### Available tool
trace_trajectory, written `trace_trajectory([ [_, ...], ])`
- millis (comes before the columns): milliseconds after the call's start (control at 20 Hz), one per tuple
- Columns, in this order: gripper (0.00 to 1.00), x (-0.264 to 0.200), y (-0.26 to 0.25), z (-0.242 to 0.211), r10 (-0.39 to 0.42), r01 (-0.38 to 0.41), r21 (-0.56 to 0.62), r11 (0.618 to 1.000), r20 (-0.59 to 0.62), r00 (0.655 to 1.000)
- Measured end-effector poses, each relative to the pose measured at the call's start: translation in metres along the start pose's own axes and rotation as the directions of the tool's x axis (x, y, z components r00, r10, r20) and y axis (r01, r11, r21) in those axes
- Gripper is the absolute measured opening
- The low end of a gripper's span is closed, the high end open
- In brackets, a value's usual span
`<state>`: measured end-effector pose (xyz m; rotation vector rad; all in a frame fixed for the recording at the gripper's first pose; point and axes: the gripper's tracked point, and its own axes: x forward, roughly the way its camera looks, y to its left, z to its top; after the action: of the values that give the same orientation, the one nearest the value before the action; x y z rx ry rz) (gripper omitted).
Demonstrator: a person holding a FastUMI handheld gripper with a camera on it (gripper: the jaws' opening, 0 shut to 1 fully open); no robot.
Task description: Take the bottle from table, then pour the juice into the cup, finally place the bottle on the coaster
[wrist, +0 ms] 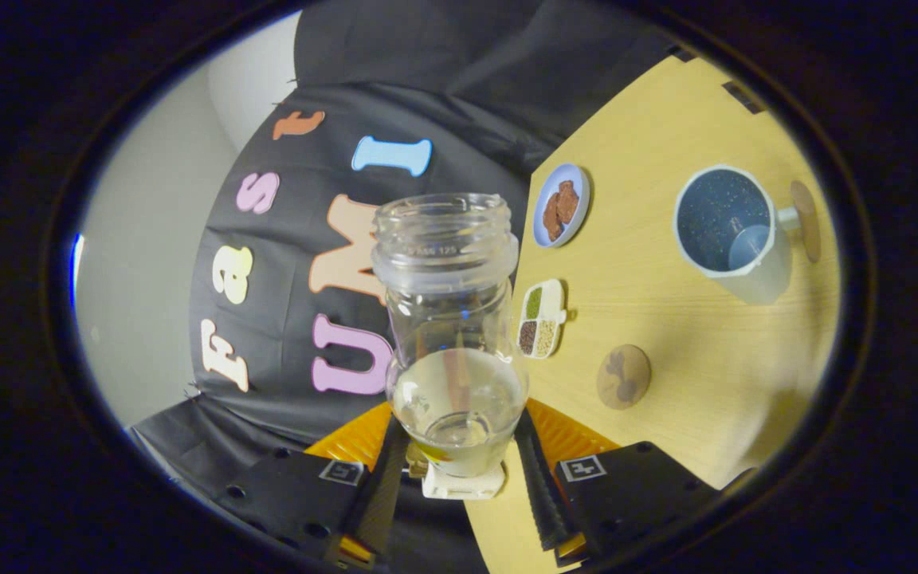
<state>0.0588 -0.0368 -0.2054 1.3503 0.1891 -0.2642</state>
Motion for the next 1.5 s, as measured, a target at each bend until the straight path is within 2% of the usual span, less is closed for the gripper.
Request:
trace_trajectory([
  [400, 0.74, 0.002, 0.019, 0.035, 0.048, -0.061, 0.157, 0.986, 0.086, 0.995],
  [750, 0.74, 0.003, 0.027, 0.039, 0.068, -0.094, 0.261, 0.961, 0.109, 0.992],
  [1500, 0.74, 0.016, 0.033, 0.044, 0.060, -0.114, 0.396, 0.911, 0.145, 0.988],
])
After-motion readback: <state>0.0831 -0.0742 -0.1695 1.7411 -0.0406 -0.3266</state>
